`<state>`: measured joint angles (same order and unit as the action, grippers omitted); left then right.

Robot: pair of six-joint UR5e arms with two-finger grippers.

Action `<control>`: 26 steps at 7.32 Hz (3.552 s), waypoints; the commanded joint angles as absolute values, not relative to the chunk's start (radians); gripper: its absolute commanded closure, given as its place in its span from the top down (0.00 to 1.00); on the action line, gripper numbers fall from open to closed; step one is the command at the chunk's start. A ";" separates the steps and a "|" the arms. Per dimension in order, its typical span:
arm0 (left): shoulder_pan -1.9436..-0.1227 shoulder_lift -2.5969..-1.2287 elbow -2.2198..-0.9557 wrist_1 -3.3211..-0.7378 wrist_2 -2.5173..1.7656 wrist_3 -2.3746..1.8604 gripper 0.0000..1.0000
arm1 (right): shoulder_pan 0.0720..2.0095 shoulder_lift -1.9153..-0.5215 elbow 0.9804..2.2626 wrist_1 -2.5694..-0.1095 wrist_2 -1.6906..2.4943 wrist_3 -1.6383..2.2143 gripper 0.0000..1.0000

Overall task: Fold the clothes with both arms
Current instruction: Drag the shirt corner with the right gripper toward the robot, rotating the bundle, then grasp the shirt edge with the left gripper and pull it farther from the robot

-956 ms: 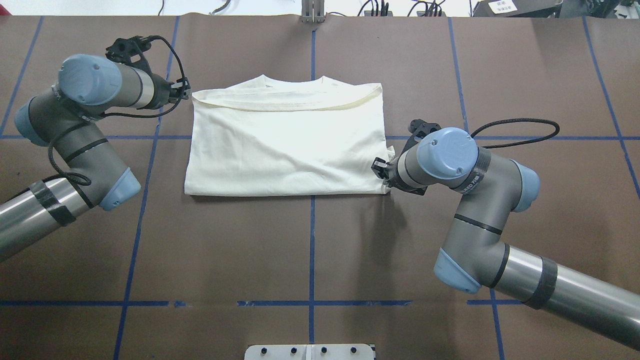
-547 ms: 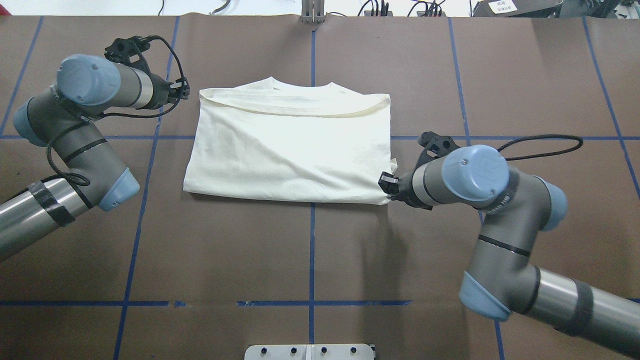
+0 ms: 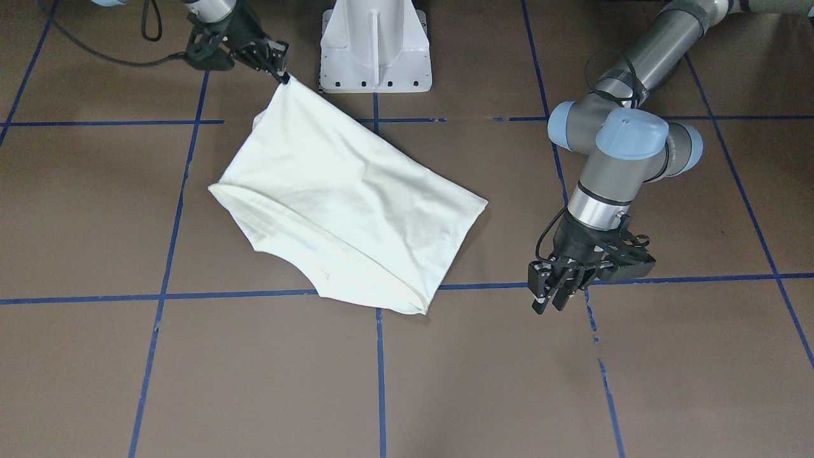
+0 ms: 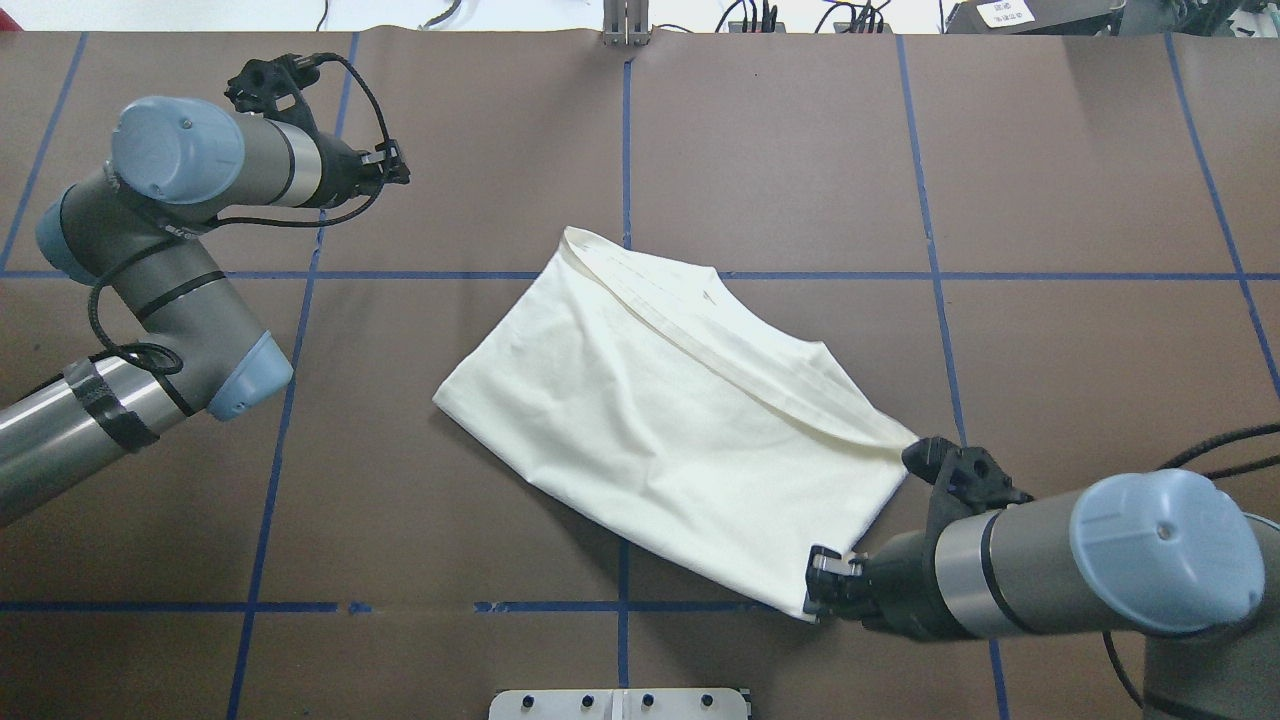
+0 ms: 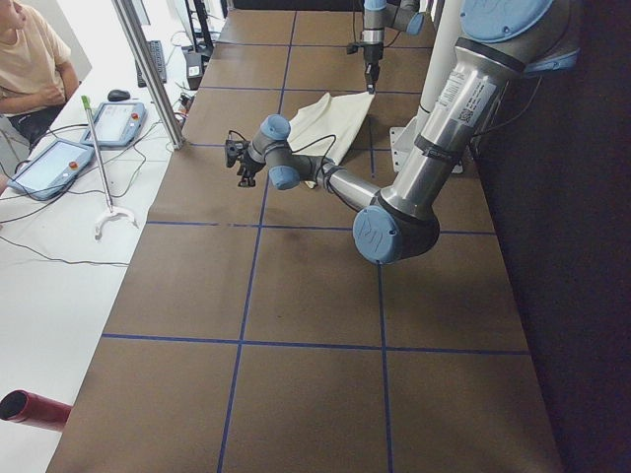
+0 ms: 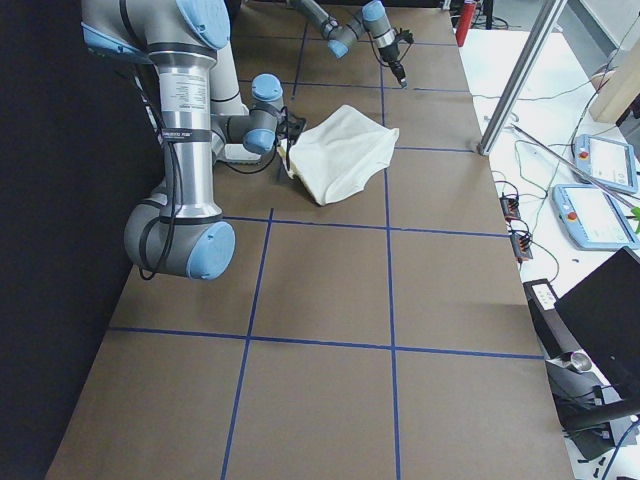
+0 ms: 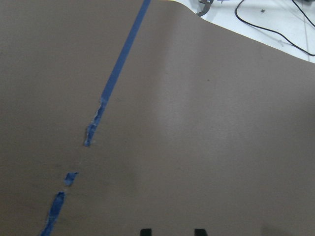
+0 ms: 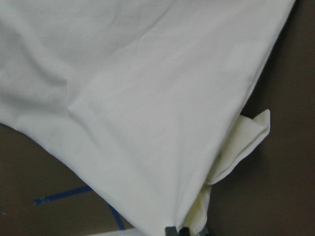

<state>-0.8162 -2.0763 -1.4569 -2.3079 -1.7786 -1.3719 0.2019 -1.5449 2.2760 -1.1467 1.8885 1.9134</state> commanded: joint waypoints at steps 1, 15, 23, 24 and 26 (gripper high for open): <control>-0.810 -2.069 -1.564 -2.321 -1.976 -1.396 0.62 | 0.017 -1.586 2.274 -1.152 1.896 2.008 0.96; -0.445 -1.939 -1.726 -2.098 -1.921 -1.876 0.44 | 0.469 -1.568 2.163 -1.150 1.844 1.902 1.00; -0.593 -1.946 -1.692 -2.068 -1.890 -1.665 0.00 | 0.471 -1.565 2.160 -1.149 1.844 1.902 1.00; -0.689 -2.024 -1.574 -2.081 -1.884 -1.570 0.00 | 0.474 -1.554 2.158 -1.149 1.844 1.902 1.00; -0.806 -2.278 -1.176 -2.260 -1.881 -1.548 0.00 | 0.471 -1.524 2.151 -1.150 1.841 1.902 1.00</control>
